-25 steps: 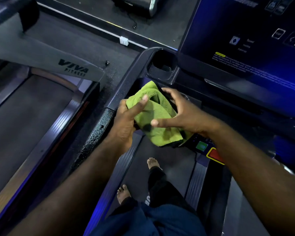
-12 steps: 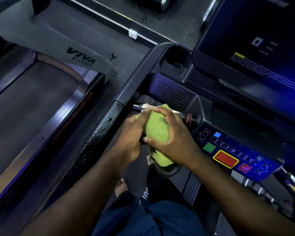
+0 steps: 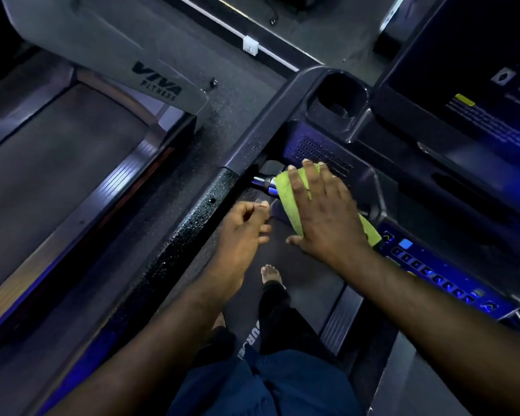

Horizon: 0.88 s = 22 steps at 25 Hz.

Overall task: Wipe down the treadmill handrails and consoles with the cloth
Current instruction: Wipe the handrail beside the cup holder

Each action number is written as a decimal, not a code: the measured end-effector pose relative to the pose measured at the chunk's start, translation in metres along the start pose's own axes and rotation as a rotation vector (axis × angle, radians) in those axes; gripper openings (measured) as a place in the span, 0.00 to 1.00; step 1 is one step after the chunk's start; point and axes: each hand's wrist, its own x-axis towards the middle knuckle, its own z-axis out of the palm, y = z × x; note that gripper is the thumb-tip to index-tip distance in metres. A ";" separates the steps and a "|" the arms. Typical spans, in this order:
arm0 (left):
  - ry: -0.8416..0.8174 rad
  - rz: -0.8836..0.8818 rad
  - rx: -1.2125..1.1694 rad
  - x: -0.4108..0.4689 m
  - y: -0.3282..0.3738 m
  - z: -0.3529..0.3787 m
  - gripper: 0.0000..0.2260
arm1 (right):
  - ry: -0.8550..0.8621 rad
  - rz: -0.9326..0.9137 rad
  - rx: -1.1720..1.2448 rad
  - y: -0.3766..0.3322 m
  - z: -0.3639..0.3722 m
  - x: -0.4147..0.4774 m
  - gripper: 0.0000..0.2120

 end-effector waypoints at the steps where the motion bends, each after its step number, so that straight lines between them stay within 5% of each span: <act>1: 0.015 0.009 0.009 -0.001 0.000 -0.004 0.07 | 0.008 -0.016 -0.024 -0.007 0.002 0.012 0.60; 6: 0.047 0.053 0.026 -0.001 0.001 -0.018 0.10 | 0.016 0.141 -0.015 -0.057 -0.004 0.077 0.37; 12: 0.009 0.054 -0.016 0.000 0.011 -0.017 0.09 | -0.014 0.161 -0.056 0.016 -0.002 0.006 0.44; 19: 0.071 0.095 -0.004 0.006 0.007 -0.014 0.08 | 0.080 0.183 -0.102 -0.054 0.007 0.077 0.19; 22: 0.103 0.134 0.007 0.003 0.007 -0.022 0.07 | 0.033 0.197 -0.027 -0.062 -0.007 0.082 0.21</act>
